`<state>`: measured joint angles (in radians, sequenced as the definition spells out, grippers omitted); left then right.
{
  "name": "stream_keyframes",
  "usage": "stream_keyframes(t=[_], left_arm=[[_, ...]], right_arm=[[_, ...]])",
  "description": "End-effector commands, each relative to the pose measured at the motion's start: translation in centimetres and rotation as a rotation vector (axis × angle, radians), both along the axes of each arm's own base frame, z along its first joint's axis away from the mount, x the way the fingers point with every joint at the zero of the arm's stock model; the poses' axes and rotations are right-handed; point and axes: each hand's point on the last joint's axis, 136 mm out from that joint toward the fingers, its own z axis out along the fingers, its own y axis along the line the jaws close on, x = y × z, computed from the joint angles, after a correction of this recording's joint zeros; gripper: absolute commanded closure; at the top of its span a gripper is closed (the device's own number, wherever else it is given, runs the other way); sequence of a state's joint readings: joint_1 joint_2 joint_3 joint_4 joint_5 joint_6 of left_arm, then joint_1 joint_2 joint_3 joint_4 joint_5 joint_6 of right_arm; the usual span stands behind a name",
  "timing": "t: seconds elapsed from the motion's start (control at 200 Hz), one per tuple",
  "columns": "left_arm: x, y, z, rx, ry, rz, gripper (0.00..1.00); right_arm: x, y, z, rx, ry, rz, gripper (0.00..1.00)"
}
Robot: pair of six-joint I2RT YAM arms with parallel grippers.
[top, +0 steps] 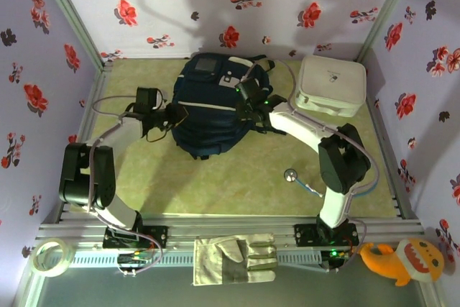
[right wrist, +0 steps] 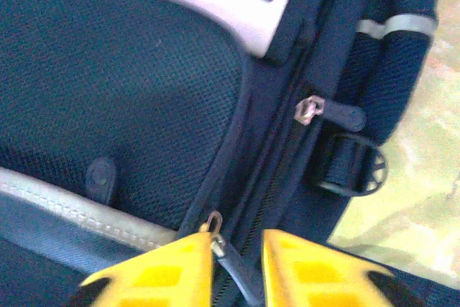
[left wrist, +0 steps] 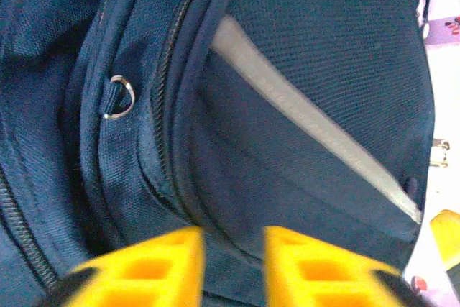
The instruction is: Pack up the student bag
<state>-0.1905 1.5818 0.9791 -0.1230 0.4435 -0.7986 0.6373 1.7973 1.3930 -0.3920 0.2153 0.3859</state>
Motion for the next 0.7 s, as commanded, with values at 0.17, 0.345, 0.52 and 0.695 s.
stream_keyframes(t=[0.17, 0.345, 0.52, 0.695], left_arm=[[1.1, 6.0, 9.4, 0.151, -0.264, 0.149, 0.34], [-0.4, 13.5, 10.2, 0.476, -0.383, 0.372, 0.09], [-3.5, 19.6, 8.0, 0.761, -0.446, 0.582, 0.00], [-6.1, 23.0, 4.7, 0.948, -0.432, 0.672, 0.00]], right_arm=[[-1.7, -7.6, 10.2, 0.026, -0.296, -0.190, 0.14], [-3.6, -15.8, 12.4, -0.090, -0.448, -0.405, 0.01], [-5.2, -23.7, 9.6, -0.169, -0.539, -0.621, 0.00], [-6.9, -29.8, 3.3, -0.185, -0.486, -0.785, 0.01]])
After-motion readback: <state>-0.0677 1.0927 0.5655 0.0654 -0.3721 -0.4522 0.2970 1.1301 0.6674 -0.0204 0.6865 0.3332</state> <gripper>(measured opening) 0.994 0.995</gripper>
